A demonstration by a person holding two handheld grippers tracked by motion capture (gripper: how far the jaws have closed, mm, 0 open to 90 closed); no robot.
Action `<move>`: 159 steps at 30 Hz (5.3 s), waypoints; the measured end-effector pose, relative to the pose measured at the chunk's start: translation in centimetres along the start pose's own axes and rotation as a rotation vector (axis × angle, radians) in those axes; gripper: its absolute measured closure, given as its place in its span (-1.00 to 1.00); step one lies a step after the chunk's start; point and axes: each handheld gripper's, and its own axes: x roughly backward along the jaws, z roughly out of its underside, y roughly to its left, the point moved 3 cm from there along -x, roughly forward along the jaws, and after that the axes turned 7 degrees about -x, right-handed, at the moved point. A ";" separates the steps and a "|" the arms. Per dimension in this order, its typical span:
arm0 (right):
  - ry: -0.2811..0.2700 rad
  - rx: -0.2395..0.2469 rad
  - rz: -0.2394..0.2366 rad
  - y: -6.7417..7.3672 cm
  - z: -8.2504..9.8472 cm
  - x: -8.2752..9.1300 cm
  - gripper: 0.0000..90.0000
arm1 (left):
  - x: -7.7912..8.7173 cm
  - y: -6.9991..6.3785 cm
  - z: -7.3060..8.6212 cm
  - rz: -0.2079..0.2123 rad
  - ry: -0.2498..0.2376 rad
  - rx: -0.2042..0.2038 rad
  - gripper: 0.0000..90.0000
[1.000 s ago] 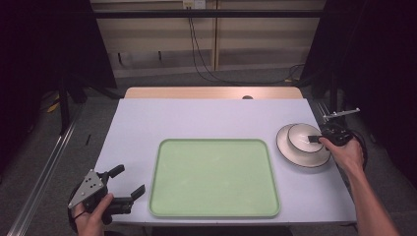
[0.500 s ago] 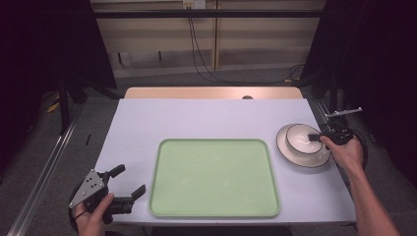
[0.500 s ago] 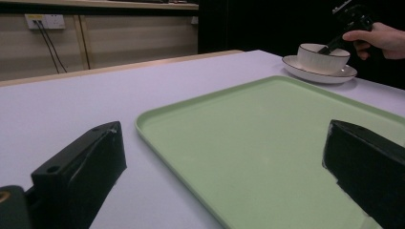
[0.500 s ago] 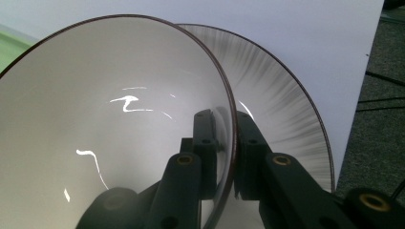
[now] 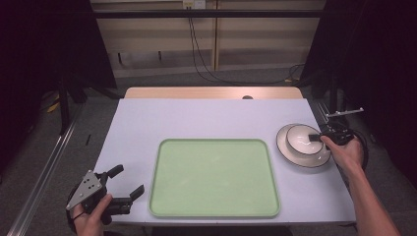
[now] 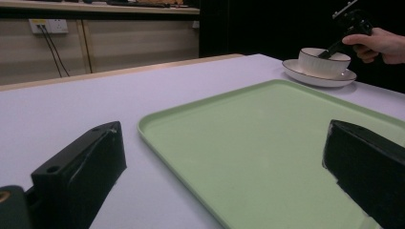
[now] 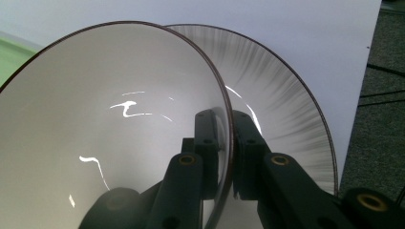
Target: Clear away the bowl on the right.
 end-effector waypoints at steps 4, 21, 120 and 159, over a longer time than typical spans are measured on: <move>-0.011 -0.024 -0.006 -0.1 0.0 0.0 0.84 | -0.2 -0.1 0.1 0.005 0.009 -0.003 -0.98; -0.027 -0.025 -0.041 0.2 0.0 0.5 0.83 | -0.1 -0.1 0.1 0.007 0.007 -0.007 -0.99; -0.036 0.126 -0.285 12.1 -5.6 -0.2 0.82 | -0.1 0.1 0.1 -0.001 0.007 -0.005 -0.98; 0.110 0.116 -0.232 13.8 -5.3 -5.7 0.82 | -0.1 0.1 0.1 0.000 0.004 0.001 -0.98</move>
